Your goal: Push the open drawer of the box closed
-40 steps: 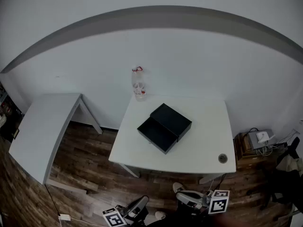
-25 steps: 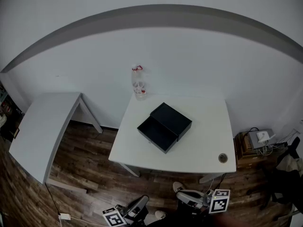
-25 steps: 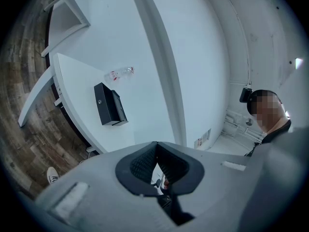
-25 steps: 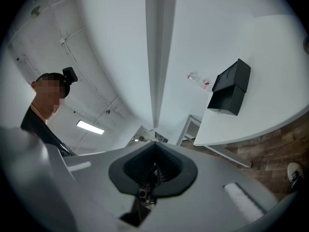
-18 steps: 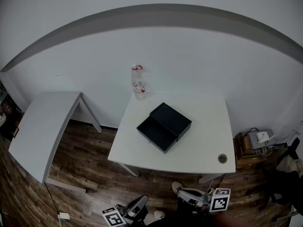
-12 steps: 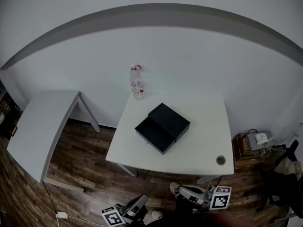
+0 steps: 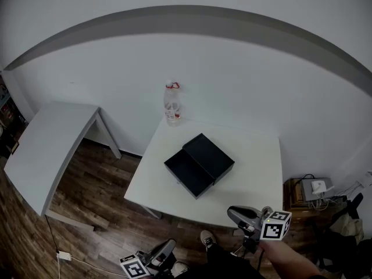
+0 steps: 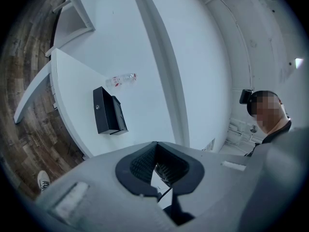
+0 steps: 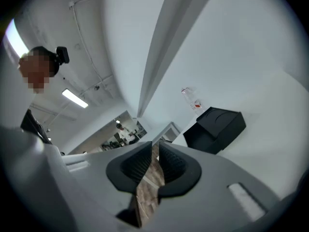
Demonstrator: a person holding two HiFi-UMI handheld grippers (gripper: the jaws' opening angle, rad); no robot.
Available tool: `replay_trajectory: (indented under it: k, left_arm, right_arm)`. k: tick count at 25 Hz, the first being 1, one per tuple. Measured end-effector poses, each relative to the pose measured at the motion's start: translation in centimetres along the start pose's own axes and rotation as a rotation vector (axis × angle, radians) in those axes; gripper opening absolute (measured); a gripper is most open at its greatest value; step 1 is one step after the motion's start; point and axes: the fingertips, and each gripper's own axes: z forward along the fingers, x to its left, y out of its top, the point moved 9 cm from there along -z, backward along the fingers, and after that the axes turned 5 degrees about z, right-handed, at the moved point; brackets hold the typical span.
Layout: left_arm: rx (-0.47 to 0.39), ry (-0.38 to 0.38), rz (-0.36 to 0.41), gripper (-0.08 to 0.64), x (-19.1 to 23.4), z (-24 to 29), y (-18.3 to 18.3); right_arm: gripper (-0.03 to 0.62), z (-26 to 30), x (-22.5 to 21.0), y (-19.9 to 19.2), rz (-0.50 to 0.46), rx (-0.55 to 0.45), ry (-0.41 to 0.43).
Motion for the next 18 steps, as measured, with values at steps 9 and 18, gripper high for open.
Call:
replay_trajectory:
  k: [9,18]
  left_arm:
    - [-0.091,0.075,-0.018,0.002,0.9,2.7,0.0]
    - [-0.117,0.162,-0.018,0.002,1.9,5.2,-0.2]
  right_arm:
    - [0.077,5.9,-9.7,9.9,-0.417,0.248,-0.176]
    - [0.104,13.4,-21.6,15.5,-0.460,0.470,-0.333]
